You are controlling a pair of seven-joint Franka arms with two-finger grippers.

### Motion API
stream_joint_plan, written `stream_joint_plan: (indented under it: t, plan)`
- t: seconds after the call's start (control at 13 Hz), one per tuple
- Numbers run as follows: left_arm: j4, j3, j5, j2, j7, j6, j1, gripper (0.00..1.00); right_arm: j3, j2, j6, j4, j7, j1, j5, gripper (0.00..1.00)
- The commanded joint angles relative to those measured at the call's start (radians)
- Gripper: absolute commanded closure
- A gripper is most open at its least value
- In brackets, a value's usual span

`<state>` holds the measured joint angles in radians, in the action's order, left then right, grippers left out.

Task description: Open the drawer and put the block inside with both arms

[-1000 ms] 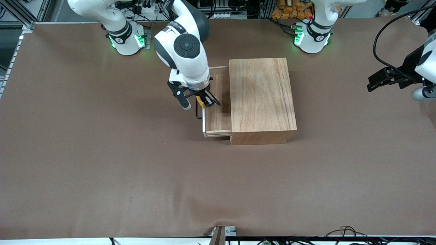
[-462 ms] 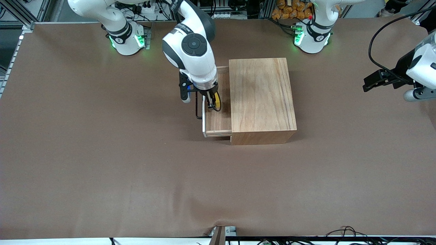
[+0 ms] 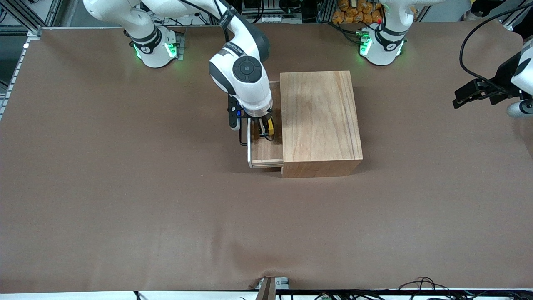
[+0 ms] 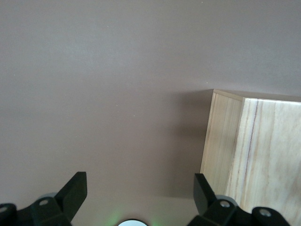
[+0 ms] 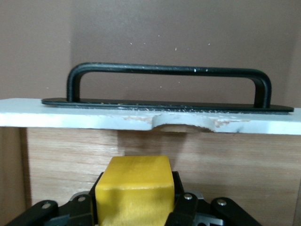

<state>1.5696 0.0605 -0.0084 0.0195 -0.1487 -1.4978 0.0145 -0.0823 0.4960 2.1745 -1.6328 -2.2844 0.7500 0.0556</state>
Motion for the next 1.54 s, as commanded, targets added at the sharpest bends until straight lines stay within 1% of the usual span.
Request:
stream_joint_plan:
  t: [0.0, 0.15, 0.31, 0.46, 0.62, 0.69, 0.85, 0.92, 1.08, 1.23, 1.38, 1.46]
  plan:
    - [0.007, 0.010, -0.012, 0.019, 0.017, 0.007, 0.016, 0.00, 0.010, 0.007, -0.009, 0.024, -0.039, 0.017, 0.009, 0.00]
    - [0.009, 0.010, -0.012, 0.019, 0.017, 0.008, 0.015, 0.00, 0.010, 0.006, -0.010, 0.033, -0.055, 0.017, 0.007, 0.00]
    - [0.007, 0.010, -0.012, 0.017, 0.015, 0.008, 0.015, 0.00, 0.010, -0.002, -0.036, 0.066, -0.052, 0.008, 0.007, 0.00]
    - [0.007, 0.010, -0.012, 0.017, 0.017, 0.008, 0.015, 0.00, 0.013, -0.004, -0.131, 0.146, -0.043, -0.012, 0.009, 0.00]
    - [0.007, 0.012, -0.012, 0.019, 0.017, 0.008, 0.015, 0.00, 0.010, -0.004, -0.252, 0.226, -0.014, -0.063, 0.009, 0.00]
    - [0.007, 0.012, -0.010, 0.019, 0.017, 0.008, 0.015, 0.00, 0.007, -0.019, -0.313, 0.235, 0.113, -0.079, 0.010, 0.00]
    - [0.006, 0.012, -0.010, 0.022, 0.017, 0.008, 0.015, 0.00, 0.021, -0.083, -0.459, 0.226, 0.517, -0.087, 0.009, 0.00]
    - [0.006, 0.010, -0.010, 0.025, 0.017, 0.011, 0.016, 0.00, 0.024, -0.100, -0.520, 0.226, 0.665, -0.127, 0.009, 0.00]
    - [0.006, 0.010, -0.010, 0.028, 0.014, 0.033, 0.018, 0.00, 0.024, -0.125, -0.571, 0.225, 0.886, -0.197, 0.007, 0.00]
    - [0.006, 0.015, -0.010, 0.034, 0.014, 0.036, 0.018, 0.00, 0.025, -0.158, -0.652, 0.225, 1.146, -0.283, 0.007, 0.00]
    - [0.004, 0.018, -0.005, 0.034, 0.015, 0.045, 0.016, 0.00, 0.025, -0.204, -0.726, 0.222, 1.445, -0.409, 0.006, 0.00]
    - [0.000, 0.021, -0.004, 0.034, 0.014, 0.050, 0.015, 0.00, 0.025, -0.232, -0.731, 0.212, 1.584, -0.461, 0.004, 0.00]
